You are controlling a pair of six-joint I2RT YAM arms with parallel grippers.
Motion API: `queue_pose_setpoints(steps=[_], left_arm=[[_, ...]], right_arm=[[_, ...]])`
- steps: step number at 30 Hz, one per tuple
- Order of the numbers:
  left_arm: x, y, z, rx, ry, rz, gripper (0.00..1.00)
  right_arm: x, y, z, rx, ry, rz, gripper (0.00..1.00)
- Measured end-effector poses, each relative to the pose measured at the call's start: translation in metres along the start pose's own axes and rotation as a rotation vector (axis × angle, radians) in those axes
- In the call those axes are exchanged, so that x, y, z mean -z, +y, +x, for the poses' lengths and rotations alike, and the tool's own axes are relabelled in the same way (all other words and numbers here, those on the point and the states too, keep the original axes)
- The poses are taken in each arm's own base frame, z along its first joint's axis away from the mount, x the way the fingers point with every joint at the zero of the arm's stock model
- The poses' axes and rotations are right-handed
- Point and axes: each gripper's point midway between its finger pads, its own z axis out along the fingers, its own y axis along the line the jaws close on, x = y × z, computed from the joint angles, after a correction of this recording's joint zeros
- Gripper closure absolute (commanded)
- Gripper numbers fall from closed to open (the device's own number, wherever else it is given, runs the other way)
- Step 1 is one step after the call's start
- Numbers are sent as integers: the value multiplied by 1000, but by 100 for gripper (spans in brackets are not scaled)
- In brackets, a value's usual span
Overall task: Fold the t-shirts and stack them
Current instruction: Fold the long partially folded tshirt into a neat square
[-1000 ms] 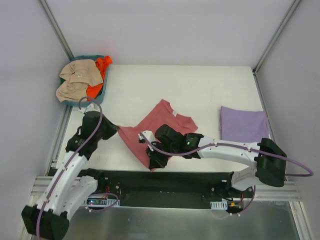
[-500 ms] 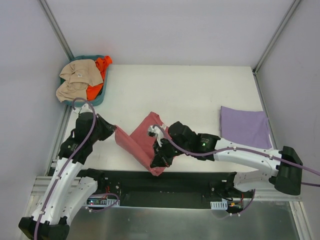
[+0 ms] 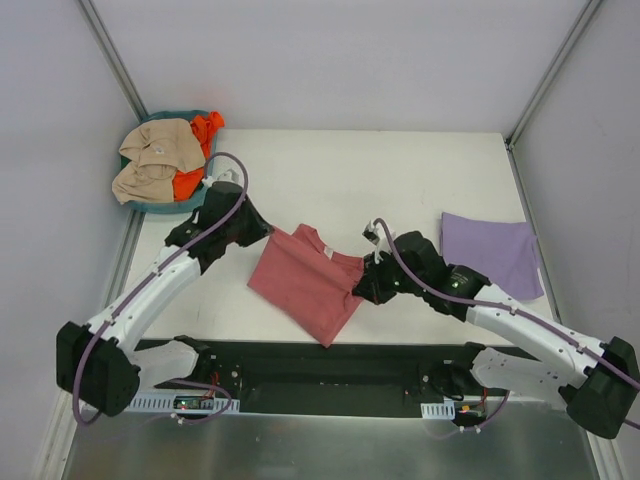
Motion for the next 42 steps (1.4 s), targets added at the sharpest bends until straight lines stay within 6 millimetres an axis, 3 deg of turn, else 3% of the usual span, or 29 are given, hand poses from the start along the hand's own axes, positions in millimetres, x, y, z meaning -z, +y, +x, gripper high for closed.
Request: queue_pose_setpoints(steps=[4,9,17,18,19,20,22,23,24,25,27,29,32,36,39,42], left_arm=[[-25,-11,-4,-12,22,-23,100],[-53,-14,-7,-21,42,-66,100],[-100,-11,-9,-50,80,-136,100],[-107,-9,-8,-51,86,-146,96],[-112,-7,-7,-52,90,-160,81],[-117,-4,-6,-56,93,-172,66],[-126,4,-7,-75,88,-208,50],[-130,7,-10,-82,79,-225,36],[-133,8,-13,-89,70,-237,13],[-135,8,-17,-95,61,-243,1],[-135,4,-25,-102,44,-235,1],[-132,-2,-31,-103,27,-217,1],[-121,-8,-34,-109,22,-186,1],[-103,-23,-24,-120,71,-94,1],[-96,-31,-10,-139,127,-30,1],[-93,-26,10,-145,188,-11,1]], right_arm=[[1,-36,-6,-41,-43,142,99],[3,-66,-20,-79,-94,236,99],[-22,-116,-14,-128,-38,385,91],[-26,-123,-13,-126,-30,407,88],[-30,-130,-14,-125,-25,430,85],[-33,-137,-15,-124,-20,451,75],[-39,-155,-19,-117,-4,509,38],[-41,-162,-20,-119,1,535,31],[-43,-172,-22,-108,12,571,27],[-44,-181,-24,-94,24,608,26],[-43,-191,-28,-86,45,657,21],[-40,-192,-34,-83,43,680,4],[-29,-181,-44,-91,2,678,4],[-12,-150,-53,-146,-105,575,4],[-6,-128,-43,-247,-151,471,4],[-10,-120,-19,-378,-142,426,4]])
